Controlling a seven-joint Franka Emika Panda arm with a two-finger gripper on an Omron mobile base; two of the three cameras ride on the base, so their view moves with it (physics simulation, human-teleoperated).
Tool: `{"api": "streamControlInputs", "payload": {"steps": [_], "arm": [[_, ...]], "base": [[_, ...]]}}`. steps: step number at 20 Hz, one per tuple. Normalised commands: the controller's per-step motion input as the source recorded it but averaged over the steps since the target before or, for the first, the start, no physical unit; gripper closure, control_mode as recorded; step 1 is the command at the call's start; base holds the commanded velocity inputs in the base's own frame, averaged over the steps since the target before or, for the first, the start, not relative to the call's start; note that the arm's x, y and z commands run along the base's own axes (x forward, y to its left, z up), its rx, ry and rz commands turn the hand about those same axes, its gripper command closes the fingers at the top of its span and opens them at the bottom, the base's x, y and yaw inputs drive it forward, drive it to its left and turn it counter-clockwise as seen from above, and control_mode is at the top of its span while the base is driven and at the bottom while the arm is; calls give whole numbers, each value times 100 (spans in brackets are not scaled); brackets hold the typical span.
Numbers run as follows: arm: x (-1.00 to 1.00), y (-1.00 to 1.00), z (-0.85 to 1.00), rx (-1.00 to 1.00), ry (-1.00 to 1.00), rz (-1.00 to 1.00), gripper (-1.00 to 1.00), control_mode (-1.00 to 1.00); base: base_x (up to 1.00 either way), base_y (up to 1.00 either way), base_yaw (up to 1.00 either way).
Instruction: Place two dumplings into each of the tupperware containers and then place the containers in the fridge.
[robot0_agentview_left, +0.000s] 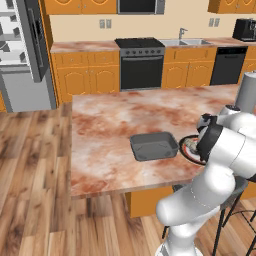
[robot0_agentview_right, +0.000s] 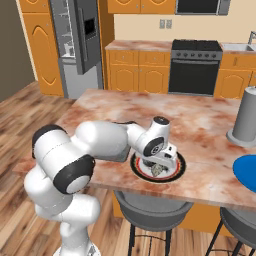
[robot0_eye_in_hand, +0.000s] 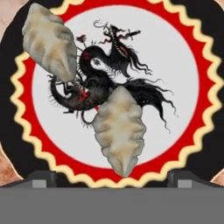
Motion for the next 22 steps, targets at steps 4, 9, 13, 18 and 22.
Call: {"api": "streamControlInputs", "payload": {"steps": [4,9,13,18,22], "arm": [[0,-8,-24,0,0,0,-100,-100],[0,-1,-18,0,1,0,-100,-100],[1,0,-13,0,4,0,-100,-100],[0,0,-25,0,3,0,-100,-100],[9,0,-24,0,0,0,-100,-100]], "base": [[0,0,0],[0,0,0],[0,0,0],[0,0,0],[0,0,0]]}}
